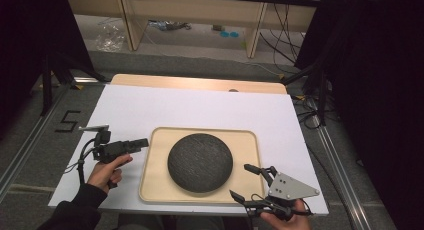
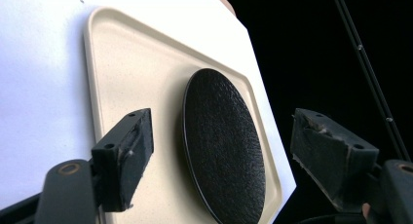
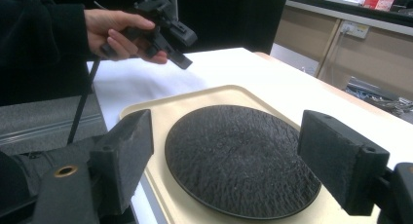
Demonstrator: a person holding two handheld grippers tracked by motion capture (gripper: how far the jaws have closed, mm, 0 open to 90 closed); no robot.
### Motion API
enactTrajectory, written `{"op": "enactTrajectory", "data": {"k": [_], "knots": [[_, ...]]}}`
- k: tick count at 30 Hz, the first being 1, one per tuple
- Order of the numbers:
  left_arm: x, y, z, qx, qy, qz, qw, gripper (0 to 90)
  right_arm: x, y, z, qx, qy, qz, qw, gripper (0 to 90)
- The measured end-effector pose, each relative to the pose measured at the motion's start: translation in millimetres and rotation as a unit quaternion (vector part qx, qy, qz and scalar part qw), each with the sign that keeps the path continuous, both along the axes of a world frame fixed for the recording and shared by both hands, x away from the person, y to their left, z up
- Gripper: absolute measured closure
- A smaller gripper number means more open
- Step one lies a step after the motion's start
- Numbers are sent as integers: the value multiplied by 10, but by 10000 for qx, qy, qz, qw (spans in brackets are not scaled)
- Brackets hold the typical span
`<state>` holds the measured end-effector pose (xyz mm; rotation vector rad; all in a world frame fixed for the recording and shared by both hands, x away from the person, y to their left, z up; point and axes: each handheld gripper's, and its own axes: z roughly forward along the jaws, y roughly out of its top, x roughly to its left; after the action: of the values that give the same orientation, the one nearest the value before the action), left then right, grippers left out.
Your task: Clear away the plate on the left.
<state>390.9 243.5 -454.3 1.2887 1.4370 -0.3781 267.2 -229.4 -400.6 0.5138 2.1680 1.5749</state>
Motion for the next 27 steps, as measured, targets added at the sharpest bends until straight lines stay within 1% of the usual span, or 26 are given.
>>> {"op": "enactTrajectory", "data": {"k": [2,3,4,5,6,7,8,9,10,11,12,13,14,16,19,20,21,23,25,26,27], "knots": [[-22,26,24,66,-87,7,9999,233,1,0,7,-5,-3,-33,10000,219],[-43,53,44,95,-165,-36,9998,233,0,1,0,-5,-2,-1,10000,219],[-43,53,44,95,-165,-36,9998,232,2,4,-4,28,-7,21,10000,219],[-68,68,65,153,-219,21,9996,232,2,3,0,25,-7,-1,10000,219],[-78,81,75,186,-234,13,9996,232,-1,-2,9,-27,16,-28,10000,219],[-90,93,84,219,-266,14,9994,232,6,5,1,35,-5,10,10000,219],[-99,105,88,243,-346,-18,9991,232,2,2,0,-6,2,5,10000,219],[-99,105,88,243,-346,-18,9991,232,3,8,-5,36,2,24,10000,219],[-120,125,106,322,-437,-49,9985,229,3,5,-2,33,-12,21,10000,219],[-120,125,106,322,-437,-49,9985,227,-1,-1,8,-31,14,-28,10000,219],[-132,133,115,368,-486,-56,9981,225,7,7,0,48,-9,13,10000,219],[-161,145,141,484,-533,-65,9974,223,2,2,0,-7,2,5,10000,219],[-161,145,141,484,-533,-65,9974,222,2,2,0,-7,2,5,10000,219],[-182,161,156,533,-605,-111,9967,221,4,7,-4,34,-5,25,10000,219],[-215,186,174,620,-645,-89,9960,221,5,8,-4,34,-2,34,10000,219],[-226,195,177,641,-680,-89,9956,221,4,5,-5,9,-1,25,10000,219],[-248,212,186,696,-735,-94,9948,219,4,7,-2,41,-11,19,10000,219],[-259,219,191,727,-760,-86,9944,218,6,8,-2,44,-7,29,10000,219],[-287,232,212,860,-802,-77,9930,216,5,7,-6,-4,-7,26,10000,219],[-318,239,230,965,-883,-71,9914,216,2,7,0,2,5,13,10000,219],[-318,239,230,965,-883,-71,9914,215,2,7,0,2,5,13,10000,219]]}}
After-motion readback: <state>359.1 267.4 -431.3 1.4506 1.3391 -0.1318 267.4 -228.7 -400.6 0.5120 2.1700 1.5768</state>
